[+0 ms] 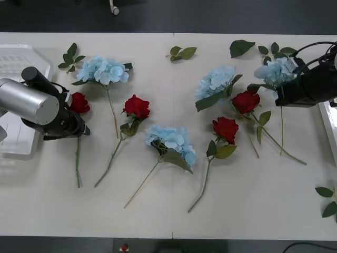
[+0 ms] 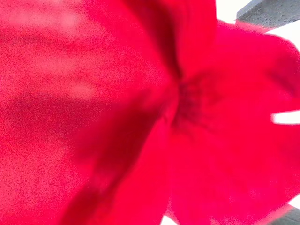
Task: Put the red flowers into the right box and the blue flowers into the left box
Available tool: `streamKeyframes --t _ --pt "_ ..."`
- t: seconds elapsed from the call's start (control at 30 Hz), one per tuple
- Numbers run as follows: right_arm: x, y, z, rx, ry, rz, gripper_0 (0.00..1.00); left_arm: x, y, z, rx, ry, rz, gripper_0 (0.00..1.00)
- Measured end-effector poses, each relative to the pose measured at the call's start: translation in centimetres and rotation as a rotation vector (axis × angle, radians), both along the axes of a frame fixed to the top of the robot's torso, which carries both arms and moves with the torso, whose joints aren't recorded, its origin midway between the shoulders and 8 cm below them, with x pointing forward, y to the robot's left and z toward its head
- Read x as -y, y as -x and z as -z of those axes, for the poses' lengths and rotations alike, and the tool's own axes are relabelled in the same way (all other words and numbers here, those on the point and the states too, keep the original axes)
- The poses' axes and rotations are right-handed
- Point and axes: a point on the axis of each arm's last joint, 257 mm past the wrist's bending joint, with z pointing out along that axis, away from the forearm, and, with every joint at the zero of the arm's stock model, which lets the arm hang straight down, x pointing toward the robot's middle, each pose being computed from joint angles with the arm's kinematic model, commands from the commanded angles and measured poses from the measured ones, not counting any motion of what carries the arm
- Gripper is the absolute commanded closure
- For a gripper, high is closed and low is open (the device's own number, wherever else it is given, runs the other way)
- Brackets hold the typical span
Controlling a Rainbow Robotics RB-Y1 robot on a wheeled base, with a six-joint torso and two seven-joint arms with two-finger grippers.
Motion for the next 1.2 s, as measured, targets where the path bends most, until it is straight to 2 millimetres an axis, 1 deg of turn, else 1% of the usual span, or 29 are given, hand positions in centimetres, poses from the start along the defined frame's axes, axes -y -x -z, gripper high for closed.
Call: streamKeyframes --t 0.03,0.07,0.1,0.13,0.17,0.2,0.23,0.27,0.37,0.5,0.67,0.8,0.93,1.03,1.13,1.2 --pt "-0.6 -0.1 -0.7 0.010 -0.017 -0.029 1.00 0.1 0.0 0.0 0.000 0.002 0.001 0.02" --pt "-1.4 -0.1 -1.4 0.020 -0.042 -0.061 1.00 0.2 -0.1 0.0 0.005 0.004 0.003 0.08" --pt "-2.3 0.0 -2.2 0.030 -0.072 -0.095 1.00 0.4 -0.3 -0.1 0.015 0.008 0.005 0.18" --pt "-3.5 0.2 -3.0 0.041 -0.115 -0.133 1.00 0.5 -0.5 -0.1 0.023 0.010 0.008 0.33" --pt "-4.7 0.4 -3.9 0.057 -0.160 -0.174 1.00 0.6 -0.6 -0.1 0.029 0.011 0.011 0.44" --pt "-5.6 0.5 -4.7 0.078 -0.195 -0.214 1.00 0.7 -0.6 0.1 0.028 0.009 0.016 0.68" --pt "-6.1 0.6 -5.2 0.103 -0.203 -0.260 1.00 0.7 -0.4 0.3 0.024 0.005 0.020 0.91" --pt "-6.4 0.7 -5.6 0.127 -0.202 -0.303 1.00 0.7 -0.3 0.5 0.021 0.002 0.023 1.00" --pt "-7.8 1.7 -6.8 0.163 -0.246 -0.407 1.00 0.8 -0.2 0.6 0.018 0.000 0.026 1.00" --pt "-10.0 2.9 -9.3 0.211 -0.357 -0.506 1.00 0.8 -0.2 0.6 0.018 -0.001 0.026 1.00" --pt "-13.3 5.2 -13.7 0.305 -0.520 -0.666 1.00 0.6 -0.3 0.6 0.020 -0.007 0.027 1.00" --pt "-16.6 7.2 -16.5 0.365 -0.663 -0.781 1.00 0.7 -0.4 0.4 0.025 -0.009 0.033 1.00" --pt "-20.2 8.7 -17.9 0.419 -0.760 -0.887 1.00 0.8 -0.6 -0.7 0.043 -0.017 0.053 1.00" --pt "-22.8 9.5 -19.8 0.466 -0.831 -0.951 1.00 0.4 -0.2 -1.4 0.034 -0.026 0.059 1.00" --pt "-24.6 9.8 -21.0 0.493 -0.886 -0.972 1.00 0.1 0.5 -2.2 0.002 -0.014 0.041 1.00" --pt "-25.6 10.1 -21.0 0.490 -0.910 -0.984 1.00 -0.1 0.8 -3.2 -0.014 0.005 0.025 1.00"
